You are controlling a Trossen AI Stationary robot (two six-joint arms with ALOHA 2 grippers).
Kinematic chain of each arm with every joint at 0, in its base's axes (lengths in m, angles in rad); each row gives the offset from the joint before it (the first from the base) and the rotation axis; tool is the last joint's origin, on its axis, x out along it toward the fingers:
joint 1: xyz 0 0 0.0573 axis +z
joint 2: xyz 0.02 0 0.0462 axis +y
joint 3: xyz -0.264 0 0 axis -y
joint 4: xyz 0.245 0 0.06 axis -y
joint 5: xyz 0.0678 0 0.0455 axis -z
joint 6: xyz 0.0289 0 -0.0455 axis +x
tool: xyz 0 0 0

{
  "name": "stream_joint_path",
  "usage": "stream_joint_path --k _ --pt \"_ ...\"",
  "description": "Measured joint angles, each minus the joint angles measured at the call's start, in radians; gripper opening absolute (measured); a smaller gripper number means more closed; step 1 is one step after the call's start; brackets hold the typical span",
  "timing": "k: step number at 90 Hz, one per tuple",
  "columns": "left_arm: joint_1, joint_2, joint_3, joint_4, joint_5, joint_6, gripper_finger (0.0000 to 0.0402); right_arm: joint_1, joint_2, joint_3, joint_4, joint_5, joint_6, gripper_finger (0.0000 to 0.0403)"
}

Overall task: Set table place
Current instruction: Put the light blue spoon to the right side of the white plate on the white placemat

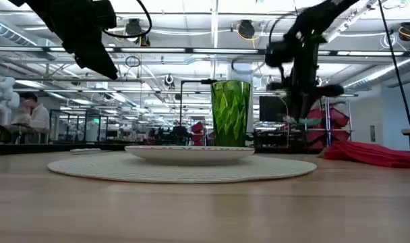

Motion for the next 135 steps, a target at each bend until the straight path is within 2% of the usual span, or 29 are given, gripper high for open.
stream_joint_path --k 10,24,39,55,73,79,101,126,135 --pt "0.001 0.0 0.0 0.013 -0.047 -0.005 0.0141 0.079 -0.111 0.0 0.003 0.032 0.009 0.0016" --pt "0.001 0.0 0.0 0.012 -0.018 -0.005 0.0141 0.194 -0.22 0.0 0.002 0.064 0.011 0.0016" --pt "0.001 0.002 0.0 0.012 -0.009 -0.013 0.0141 0.328 -0.271 0.0 0.001 0.115 0.008 0.0017" --pt "0.001 0.024 0.0 0.009 -0.02 -0.203 0.0141 0.473 -0.281 0.0 0.0 0.187 0.0 0.0018" --pt "-0.007 0.042 0.0 0.008 0.012 -0.37 0.0141 0.602 -0.278 0.0 0.003 0.208 0.107 0.0017" --pt "-0.013 0.043 0.0 0.01 0.012 -0.359 0.0141 0.645 -0.278 0.0 0.013 0.214 0.153 0.0017" --pt "-0.013 0.048 0.0 0.012 0.033 -0.16 0.0141 0.762 -0.23 0.0 0.033 0.241 0.422 0.0017" --pt "-0.027 0.048 0.0 0.012 -0.002 -0.047 0.0141 0.842 -0.038 0.0 0.012 0.2 0.716 0.0017" --pt "-0.027 0.048 0.0 0.012 -0.001 0.003 0.0141 0.855 0.043 0.0 0.038 0.122 0.766 0.0017"
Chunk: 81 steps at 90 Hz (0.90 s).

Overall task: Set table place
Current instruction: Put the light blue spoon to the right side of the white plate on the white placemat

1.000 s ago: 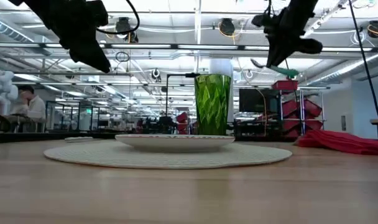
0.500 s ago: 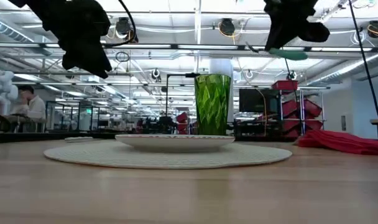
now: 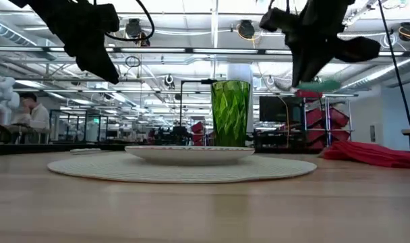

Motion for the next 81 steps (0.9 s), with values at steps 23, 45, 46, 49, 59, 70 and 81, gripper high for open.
stream_joint_path --k 23,45,46,49,59,70,81 --pt "-0.019 0.0 0.0 0.0 0.027 0.055 0.0141 -0.025 0.14 0.0 0.088 -0.073 0.043 0.0017" --pt "-0.041 0.0 0.0 0.0 0.031 0.078 0.0141 -0.076 0.245 0.0 0.125 -0.127 -0.025 0.0017" --pt "-0.041 0.0 0.0 0.0 0.031 0.078 0.0141 -0.078 0.246 0.0 0.127 -0.126 -0.026 0.0017" --pt "-0.045 0.0 0.0 0.0 0.032 0.075 0.0141 -0.081 0.247 0.0 0.136 -0.124 -0.027 0.0017" --pt "-0.053 0.0 0.0 0.0 0.04 0.074 0.0141 -0.102 0.247 0.001 0.133 -0.101 -0.029 0.0017" --pt "-0.056 0.0 0.0 0.0 0.04 0.083 0.0141 -0.136 0.249 0.001 0.128 -0.097 -0.064 0.0017" --pt "-0.056 0.0 0.0 -0.001 0.04 0.1 0.0141 -0.17 0.255 0.001 0.122 -0.101 -0.086 0.0017"
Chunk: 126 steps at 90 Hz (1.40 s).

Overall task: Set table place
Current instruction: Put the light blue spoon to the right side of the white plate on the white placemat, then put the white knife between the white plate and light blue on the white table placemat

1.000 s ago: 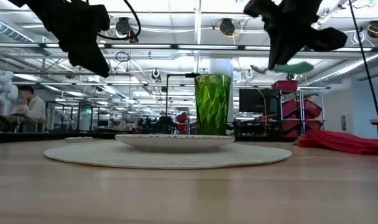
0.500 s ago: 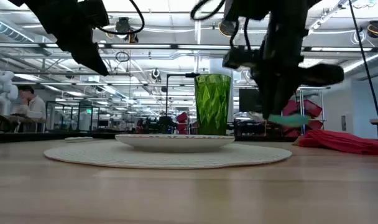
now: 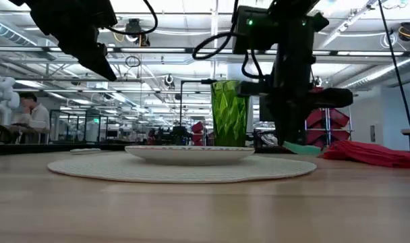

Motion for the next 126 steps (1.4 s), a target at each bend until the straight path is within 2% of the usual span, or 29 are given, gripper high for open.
stream_joint_path --k 27,84,111,126 --pt "0.0 0.0 0.0 -0.001 0.0 0.0 0.0141 0.016 0.019 0.0 0.05 -0.025 0.041 0.0017" --pt "0.001 0.0 0.0 -0.002 -0.001 0.008 0.0141 0.024 0.027 0.0 0.015 -0.013 0.048 0.0018" --pt "0.001 0.0 0.0 -0.002 -0.002 0.008 0.0141 0.023 0.027 0.0 0.015 -0.014 0.045 0.0058" --pt "0.001 0.0 0.0 -0.002 -0.002 0.008 0.0141 0.023 0.027 0.0 0.015 -0.014 0.035 0.0064"
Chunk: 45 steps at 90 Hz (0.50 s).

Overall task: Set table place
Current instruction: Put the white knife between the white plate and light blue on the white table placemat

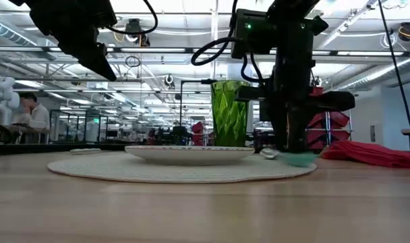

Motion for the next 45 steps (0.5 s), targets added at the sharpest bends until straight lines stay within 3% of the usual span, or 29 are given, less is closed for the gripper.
stream_joint_path --k 30,45 --pt "0.0 0.0 0.0 -0.005 0.0 0.0 0.0141 0.011 -0.009 0.001 -0.002 0.015 -0.014 0.0065" --pt "0.0 0.0 0.0 -0.039 -0.001 0.0 0.0141 0.055 -0.052 0.09 -0.111 0.077 -0.01 0.005"
